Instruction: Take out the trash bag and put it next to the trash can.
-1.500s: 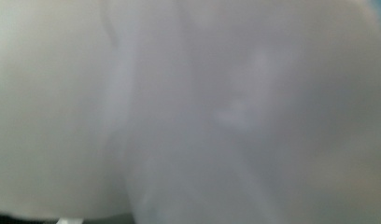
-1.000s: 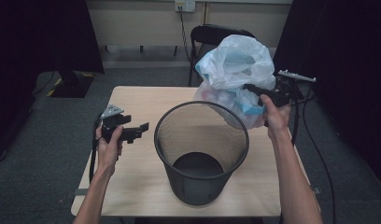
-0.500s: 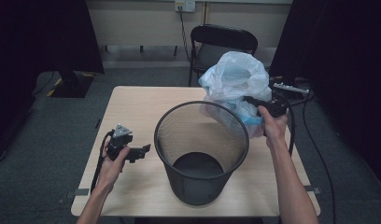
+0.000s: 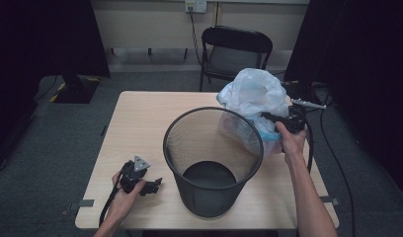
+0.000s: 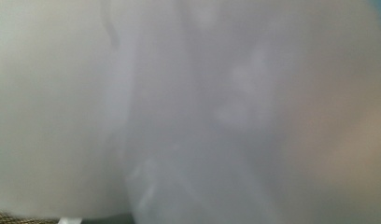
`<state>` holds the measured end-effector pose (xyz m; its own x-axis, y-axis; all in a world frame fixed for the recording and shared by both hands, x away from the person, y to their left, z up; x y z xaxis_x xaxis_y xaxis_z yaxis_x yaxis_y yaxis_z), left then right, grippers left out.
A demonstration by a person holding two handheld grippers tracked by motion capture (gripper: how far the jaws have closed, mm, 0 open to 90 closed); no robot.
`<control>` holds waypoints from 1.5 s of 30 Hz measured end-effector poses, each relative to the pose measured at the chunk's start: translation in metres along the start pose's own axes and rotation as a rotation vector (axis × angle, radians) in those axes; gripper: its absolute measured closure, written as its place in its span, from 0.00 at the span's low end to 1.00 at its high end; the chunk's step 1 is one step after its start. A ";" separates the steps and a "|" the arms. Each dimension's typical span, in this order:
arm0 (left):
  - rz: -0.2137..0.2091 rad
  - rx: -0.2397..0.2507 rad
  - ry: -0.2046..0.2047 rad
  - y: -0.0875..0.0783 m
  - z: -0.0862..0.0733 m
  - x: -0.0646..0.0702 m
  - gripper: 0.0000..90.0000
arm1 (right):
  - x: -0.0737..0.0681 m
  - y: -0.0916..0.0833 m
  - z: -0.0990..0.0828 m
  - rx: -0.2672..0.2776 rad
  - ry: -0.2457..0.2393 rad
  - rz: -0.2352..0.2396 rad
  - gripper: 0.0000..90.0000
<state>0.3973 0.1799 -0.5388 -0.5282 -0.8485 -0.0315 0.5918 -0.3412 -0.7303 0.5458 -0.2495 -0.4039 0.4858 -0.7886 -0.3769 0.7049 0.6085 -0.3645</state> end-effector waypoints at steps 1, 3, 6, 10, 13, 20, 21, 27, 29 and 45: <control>0.000 -0.010 -0.008 0.001 -0.002 0.000 0.18 | 0.001 0.000 -0.001 -0.004 -0.006 -0.003 0.97; 0.021 -0.018 -0.015 0.002 -0.005 -0.002 0.18 | 0.002 0.003 -0.005 -0.018 -0.018 -0.010 0.97; 0.014 -0.014 -0.049 0.003 -0.006 -0.003 0.18 | 0.007 0.008 -0.012 -0.030 -0.024 -0.033 0.97; 0.016 0.011 -0.064 0.003 -0.008 -0.003 0.17 | 0.016 0.016 -0.024 -0.050 -0.008 -0.059 0.96; 0.024 0.035 -0.073 0.004 -0.009 -0.002 0.16 | 0.021 0.021 -0.033 -0.060 0.011 -0.064 0.96; 0.005 0.038 -0.054 0.008 -0.010 0.004 0.03 | 0.024 0.033 -0.058 -0.102 0.018 -0.087 0.92; 0.007 0.040 -0.057 0.009 -0.009 0.004 0.01 | 0.025 0.036 -0.063 -0.119 0.010 -0.095 0.92; 0.003 0.035 -0.058 0.009 -0.009 0.005 0.00 | 0.033 0.051 -0.075 -0.133 0.045 -0.116 0.91; 0.004 0.036 -0.057 0.009 -0.009 0.005 0.00 | 0.034 0.055 -0.074 -0.139 0.052 -0.123 0.91; 0.004 0.036 -0.052 0.009 -0.009 0.004 0.00 | 0.020 0.058 -0.049 -0.101 0.074 -0.106 0.53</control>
<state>0.3952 0.1767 -0.5518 -0.4938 -0.8696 0.0014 0.6159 -0.3509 -0.7053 0.5711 -0.2255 -0.4743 0.3696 -0.8425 -0.3920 0.6926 0.5310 -0.4882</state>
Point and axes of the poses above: each handheld gripper's, and its own axes: y roughly forward along the jaws, z roughly out of its top, x roughly to its right, the point moved 7 cm from there along y, roughly forward along the jaws
